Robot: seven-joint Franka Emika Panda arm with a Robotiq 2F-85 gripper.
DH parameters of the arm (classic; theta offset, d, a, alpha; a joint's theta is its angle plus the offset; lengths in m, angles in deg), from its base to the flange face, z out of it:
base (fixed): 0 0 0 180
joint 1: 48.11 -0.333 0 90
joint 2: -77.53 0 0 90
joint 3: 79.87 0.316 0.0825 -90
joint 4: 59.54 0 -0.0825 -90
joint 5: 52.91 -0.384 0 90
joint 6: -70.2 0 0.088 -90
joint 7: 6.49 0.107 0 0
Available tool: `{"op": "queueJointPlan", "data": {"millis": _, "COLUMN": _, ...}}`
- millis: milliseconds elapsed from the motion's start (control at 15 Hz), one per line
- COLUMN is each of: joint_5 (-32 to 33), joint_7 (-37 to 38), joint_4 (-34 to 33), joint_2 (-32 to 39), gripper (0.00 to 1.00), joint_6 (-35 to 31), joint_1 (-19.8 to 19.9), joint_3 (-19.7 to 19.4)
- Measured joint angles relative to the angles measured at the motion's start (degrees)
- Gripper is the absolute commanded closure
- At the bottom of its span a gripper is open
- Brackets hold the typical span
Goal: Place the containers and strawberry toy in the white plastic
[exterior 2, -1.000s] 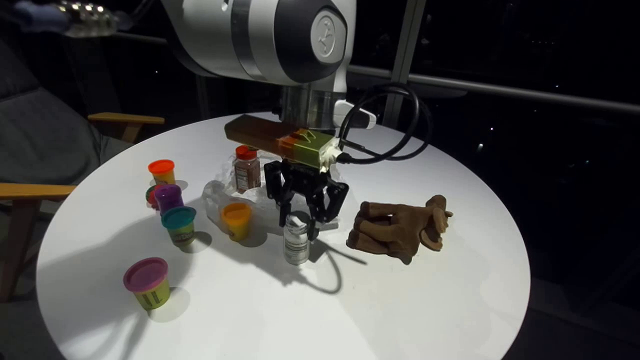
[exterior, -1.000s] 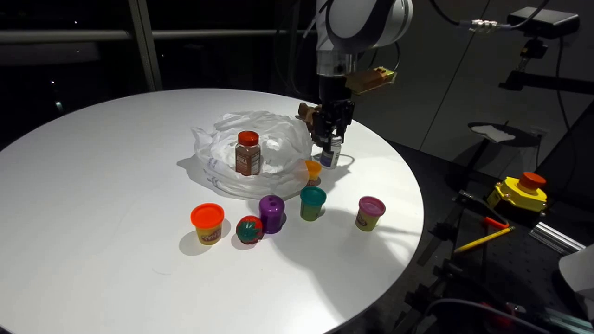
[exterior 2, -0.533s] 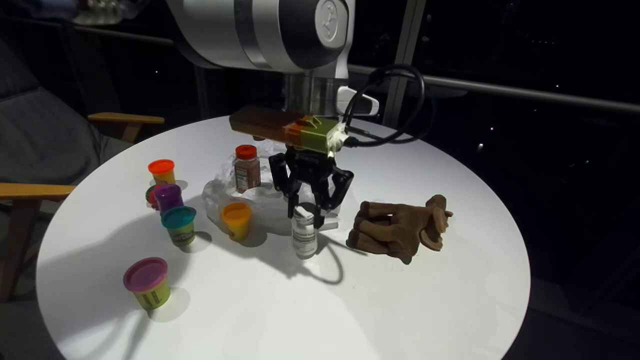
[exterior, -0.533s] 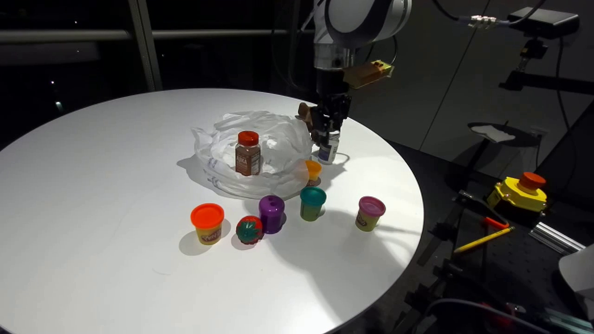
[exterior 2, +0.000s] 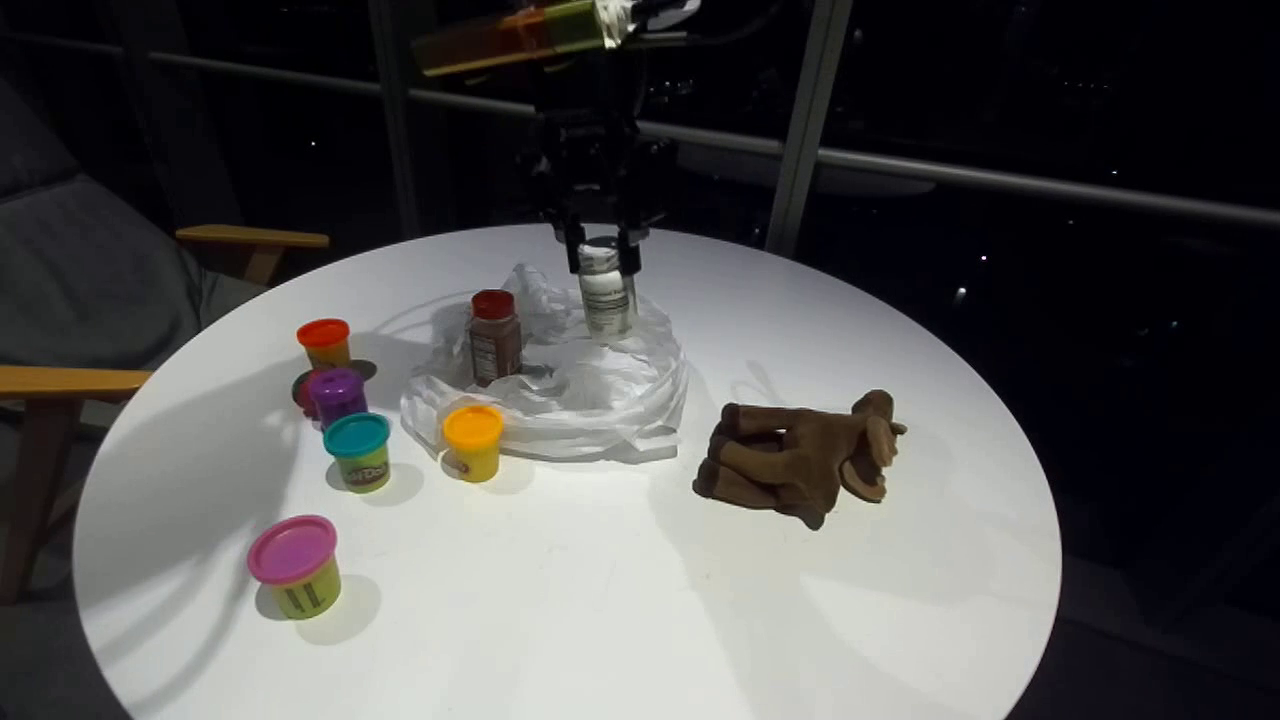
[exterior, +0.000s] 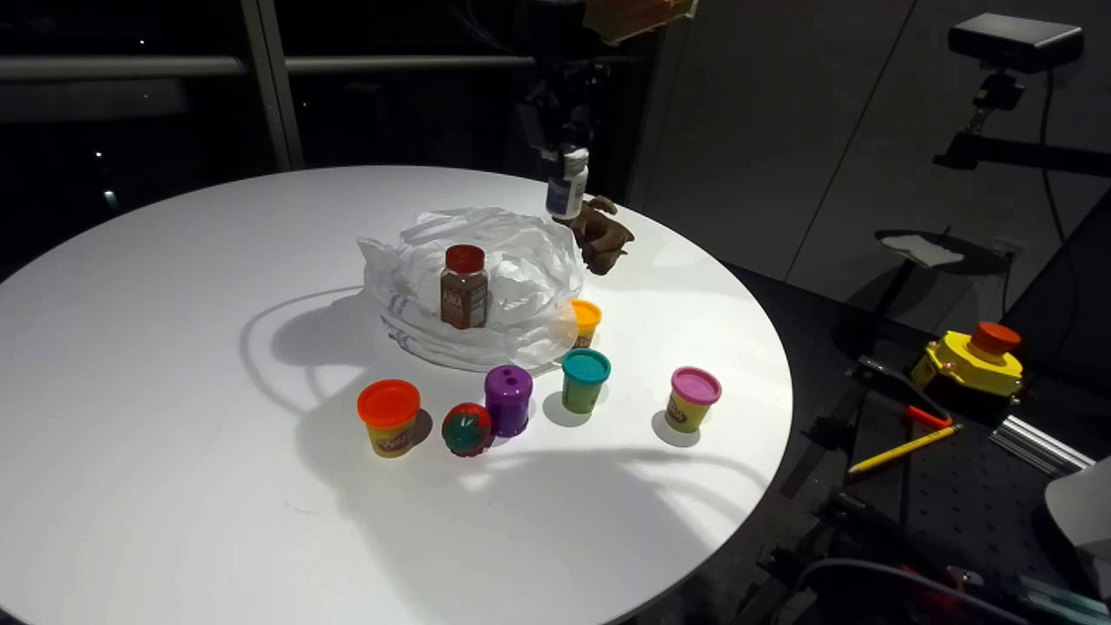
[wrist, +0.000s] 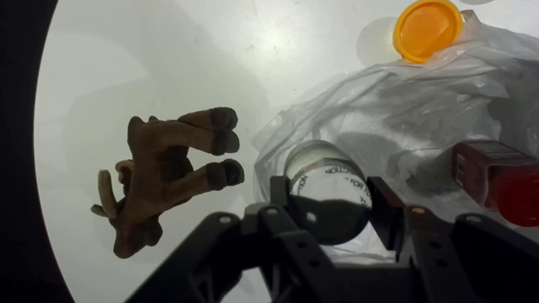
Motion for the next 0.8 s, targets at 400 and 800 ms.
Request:
{"op": "queueJointPlan", "data": {"millis": 400, "joint_5": -0.77, "joint_7": 0.73, "joint_4": -5.2, "joint_2": 6.92, "gripper": 0.75, "joint_6": 3.59, "joint_1": -0.48, "joint_3": 0.79}}
{"op": "queueJointPlan", "data": {"millis": 800, "joint_5": -7.82, "joint_7": -3.49, "joint_4": -6.37, "joint_2": 12.44, "gripper": 0.75, "joint_6": 3.48, "joint_1": 1.34, "joint_3": 3.22}}
